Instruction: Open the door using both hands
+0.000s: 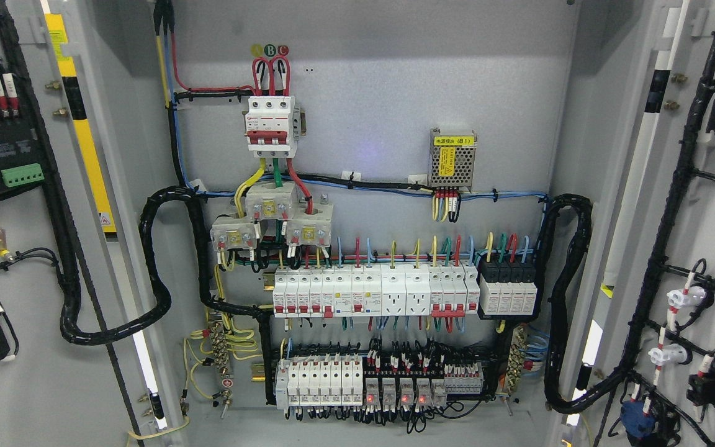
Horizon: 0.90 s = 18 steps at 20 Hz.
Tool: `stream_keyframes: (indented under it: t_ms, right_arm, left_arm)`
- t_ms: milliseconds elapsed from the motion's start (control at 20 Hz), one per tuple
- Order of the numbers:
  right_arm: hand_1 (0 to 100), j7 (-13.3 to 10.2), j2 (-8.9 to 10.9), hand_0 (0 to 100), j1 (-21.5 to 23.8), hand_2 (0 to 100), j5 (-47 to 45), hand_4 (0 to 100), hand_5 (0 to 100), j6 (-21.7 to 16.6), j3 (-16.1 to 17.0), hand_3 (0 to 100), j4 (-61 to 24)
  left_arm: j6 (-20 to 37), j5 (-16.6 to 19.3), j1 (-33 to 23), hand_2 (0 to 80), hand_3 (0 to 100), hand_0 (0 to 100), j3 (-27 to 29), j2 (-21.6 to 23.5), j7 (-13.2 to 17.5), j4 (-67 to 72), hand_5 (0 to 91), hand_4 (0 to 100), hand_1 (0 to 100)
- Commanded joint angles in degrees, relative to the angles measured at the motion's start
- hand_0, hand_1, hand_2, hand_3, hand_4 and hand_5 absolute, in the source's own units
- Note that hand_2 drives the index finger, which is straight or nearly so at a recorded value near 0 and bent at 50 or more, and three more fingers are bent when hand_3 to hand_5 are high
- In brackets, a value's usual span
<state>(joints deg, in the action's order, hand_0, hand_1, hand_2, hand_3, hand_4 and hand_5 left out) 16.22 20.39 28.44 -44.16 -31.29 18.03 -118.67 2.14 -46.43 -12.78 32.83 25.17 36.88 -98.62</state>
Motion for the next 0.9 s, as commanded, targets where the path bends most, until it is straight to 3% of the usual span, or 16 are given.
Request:
stream_keyframes:
  t_ms: [0,100,150,300,451,601,751,851]
  right_arm:
    - [50,0.04,0.71,0,-0.57,4,0.04,0,0,-0.09,-2.38,0,-0.78]
    - [50,0.13,1.58,0,-0.75,4,0.56,0,0,-0.09,-5.35,0,-0.78]
    - [50,0.13,1.93,0,-1.1,4,0.65,0,0,-0.09,-7.28,0,-0.69]
    - [50,0.13,2.03,0,-2.77,4,1.44,0,0,0.0,-13.35,0,-0.25]
    - [50,0.13,1.94,0,-3.91,4,8.18,0,0,0.09,-19.41,0,1.32]
    - [50,0.04,1.67,0,-4.53,4,15.4,0,0,0.09,-27.32,0,7.72]
    - [50,0.04,1.32,0,-4.88,4,18.05,0,0,0.53,-34.0,0,17.38]
    - [50,0.04,0.88,0,-5.06,4,20.5,0,0,0.53,-36.39,0,25.46]
  left_arm:
    - [0.41,4.4,-1.45,0.0,0,12,-12.07,-5.73,-4.25,-9.57,0.0,0,56]
    - [0.41,6.35,-2.16,0.0,0,12,-13.22,-6.79,-8.82,-10.63,0.0,0,56]
    - [0.41,6.53,-2.34,0.0,0,12,-14.1,-6.88,-9.63,-10.98,0.0,0,56]
    - [0.41,8.72,-2.25,0.0,0,12,-15.51,-6.97,-9.99,-11.6,0.0,0,56]
    - [0.41,12.23,-1.37,0.0,0,12,-15.6,-6.88,-9.99,-11.25,0.0,0,56]
    - [0.5,15.39,-1.98,0.0,0,12,-22.34,-8.55,-10.25,-6.96,0.0,0,56]
    - [1.64,17.43,-6.81,0.0,0,12,-30.17,-11.97,-15.94,-1.34,0.0,0,56]
    - [1.73,17.43,-8.13,0.0,0,12,-34.47,-12.42,-20.08,3.32,0.0,0,56]
